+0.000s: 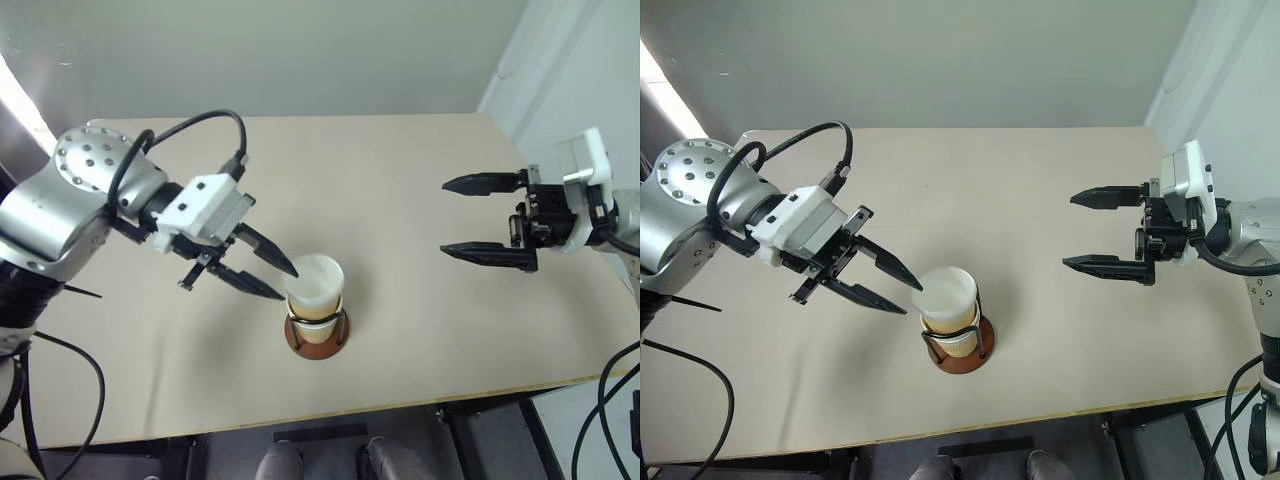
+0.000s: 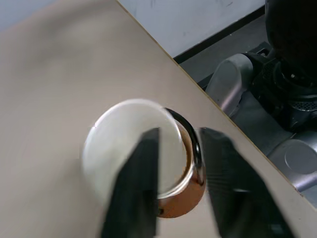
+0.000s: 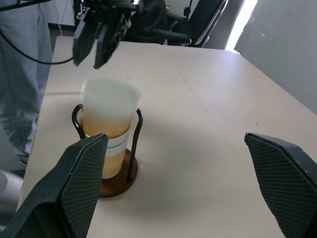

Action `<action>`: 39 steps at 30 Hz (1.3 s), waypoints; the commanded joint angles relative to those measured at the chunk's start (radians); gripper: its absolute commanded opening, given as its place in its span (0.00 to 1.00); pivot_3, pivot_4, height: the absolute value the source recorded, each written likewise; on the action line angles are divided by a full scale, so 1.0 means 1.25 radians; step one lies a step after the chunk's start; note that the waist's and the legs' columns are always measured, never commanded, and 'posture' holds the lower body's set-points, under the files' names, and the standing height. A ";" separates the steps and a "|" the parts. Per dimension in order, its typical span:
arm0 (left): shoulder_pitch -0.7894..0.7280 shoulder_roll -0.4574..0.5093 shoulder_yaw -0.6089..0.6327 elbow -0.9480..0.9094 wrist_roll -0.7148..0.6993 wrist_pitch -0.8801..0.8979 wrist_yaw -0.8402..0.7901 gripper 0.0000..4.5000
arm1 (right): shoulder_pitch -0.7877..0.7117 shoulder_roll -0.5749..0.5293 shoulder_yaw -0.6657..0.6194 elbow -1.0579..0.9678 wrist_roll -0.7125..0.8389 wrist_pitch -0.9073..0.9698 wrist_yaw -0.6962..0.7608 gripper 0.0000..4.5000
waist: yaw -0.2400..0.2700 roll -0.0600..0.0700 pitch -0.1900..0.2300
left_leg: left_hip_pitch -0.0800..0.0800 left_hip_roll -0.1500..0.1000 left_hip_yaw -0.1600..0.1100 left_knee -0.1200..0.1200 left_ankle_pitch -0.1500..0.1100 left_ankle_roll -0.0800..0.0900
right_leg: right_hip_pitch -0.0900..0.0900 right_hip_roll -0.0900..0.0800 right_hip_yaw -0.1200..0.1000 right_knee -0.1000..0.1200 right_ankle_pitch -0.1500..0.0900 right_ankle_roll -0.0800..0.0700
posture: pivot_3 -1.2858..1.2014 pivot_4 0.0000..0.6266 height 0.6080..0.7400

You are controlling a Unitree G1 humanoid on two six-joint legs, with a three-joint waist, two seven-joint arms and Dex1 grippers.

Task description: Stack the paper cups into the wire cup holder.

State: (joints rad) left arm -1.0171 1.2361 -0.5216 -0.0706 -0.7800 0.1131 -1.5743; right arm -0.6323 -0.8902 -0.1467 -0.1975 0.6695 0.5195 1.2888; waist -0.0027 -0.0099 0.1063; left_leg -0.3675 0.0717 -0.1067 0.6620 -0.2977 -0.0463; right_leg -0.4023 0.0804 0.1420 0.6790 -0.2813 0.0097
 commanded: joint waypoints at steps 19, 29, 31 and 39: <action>0.347 0.030 0.488 -0.098 0.037 0.176 0.143 0.99 | -0.040 -0.016 0.142 0.132 -0.170 -0.188 0.131 1.00 | -0.013 0.000 0.000 | 0.000 -0.001 0.000 -0.001 0.000 0.001 | -0.001 0.000 0.001 0.000 0.000 0.001 | 0.52 0.24 1.00; 0.967 -0.156 1.171 -0.360 0.066 0.463 0.238 0.99 | -0.118 -0.004 0.144 0.282 -0.177 -0.231 0.220 1.00 | -0.019 0.000 0.000 | 0.002 -0.001 0.004 0.000 -0.002 0.000 | 0.002 -0.001 0.003 0.000 -0.002 0.003 | 0.52 0.24 1.00; 1.026 -0.183 1.214 -0.390 0.067 0.471 0.245 0.99 | -0.149 0.016 0.165 0.322 -0.193 -0.251 0.242 1.00 | -0.020 0.000 0.000 | 0.002 0.000 0.003 0.001 -0.003 0.001 | 0.002 0.000 0.003 0.001 -0.002 0.003 | 0.52 0.24 1.00; 1.101 -0.232 1.261 -0.488 0.021 0.489 0.300 0.99 | -0.216 0.047 0.219 0.409 -0.207 -0.304 0.260 1.00 | -0.001 0.001 0.001 | 0.011 -0.002 -0.001 0.002 -0.008 0.011 | 0.012 0.000 0.002 0.001 -0.001 0.002 | 0.52 0.24 1.00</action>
State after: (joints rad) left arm 0.3563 0.9517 1.0162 -0.6476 -0.7374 0.7189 -1.2154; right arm -0.8729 -0.8216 0.1345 0.3131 0.4019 0.1583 1.6088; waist -0.0046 -0.0082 0.1071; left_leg -0.3528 0.0696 -0.1073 0.6643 -0.3081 -0.0332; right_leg -0.3863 0.0803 0.1439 0.6797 -0.2824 0.0127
